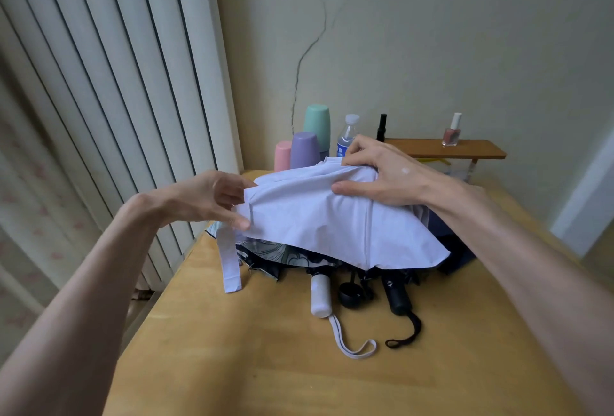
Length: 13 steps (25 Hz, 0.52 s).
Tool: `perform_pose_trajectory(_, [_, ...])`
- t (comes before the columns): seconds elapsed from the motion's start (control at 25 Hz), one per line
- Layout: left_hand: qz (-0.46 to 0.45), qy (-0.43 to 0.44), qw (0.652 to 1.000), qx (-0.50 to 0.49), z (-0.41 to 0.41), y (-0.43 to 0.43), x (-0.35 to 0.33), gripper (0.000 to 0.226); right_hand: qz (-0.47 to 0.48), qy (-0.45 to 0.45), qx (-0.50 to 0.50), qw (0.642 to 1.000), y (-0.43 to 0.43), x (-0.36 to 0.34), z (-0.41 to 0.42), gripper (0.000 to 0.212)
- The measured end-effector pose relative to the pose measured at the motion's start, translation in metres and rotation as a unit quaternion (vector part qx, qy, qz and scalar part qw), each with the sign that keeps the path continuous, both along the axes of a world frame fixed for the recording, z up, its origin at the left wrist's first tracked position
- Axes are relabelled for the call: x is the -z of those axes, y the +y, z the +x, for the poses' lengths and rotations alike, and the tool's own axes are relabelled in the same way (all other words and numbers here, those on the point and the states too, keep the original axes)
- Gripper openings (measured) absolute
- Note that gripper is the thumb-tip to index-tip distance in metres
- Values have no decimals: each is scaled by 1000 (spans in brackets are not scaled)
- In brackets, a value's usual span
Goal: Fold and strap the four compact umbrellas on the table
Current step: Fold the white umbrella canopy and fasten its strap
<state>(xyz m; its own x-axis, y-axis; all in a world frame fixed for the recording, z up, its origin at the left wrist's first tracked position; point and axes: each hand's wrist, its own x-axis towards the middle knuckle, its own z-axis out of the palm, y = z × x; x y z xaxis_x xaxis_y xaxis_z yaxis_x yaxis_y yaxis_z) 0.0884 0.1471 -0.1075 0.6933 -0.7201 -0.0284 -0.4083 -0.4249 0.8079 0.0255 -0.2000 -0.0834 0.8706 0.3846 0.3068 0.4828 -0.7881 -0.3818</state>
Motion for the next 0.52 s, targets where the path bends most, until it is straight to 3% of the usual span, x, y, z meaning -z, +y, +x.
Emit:
perform_pose_trajectory(0.12, [-38,-23,997,-59,5,-1,1,22,-6,16,-11,1000,2,-5,-1,21])
perform_pose_trajectory(0.2, [-41,-44,995,-84,12,2,3,26,-3,31,-15,999,3,-8,-3,16])
perform_pose_trajectory(0.4, [-20,-117,990,-79,20,2,2,33,-26,26,-5,999,6,-12,-6,41])
perform_pose_trajectory(0.52, [-13,-199,969,-145,24,-14,11,16,-22,35,-11,999,12,-13,-6,41])
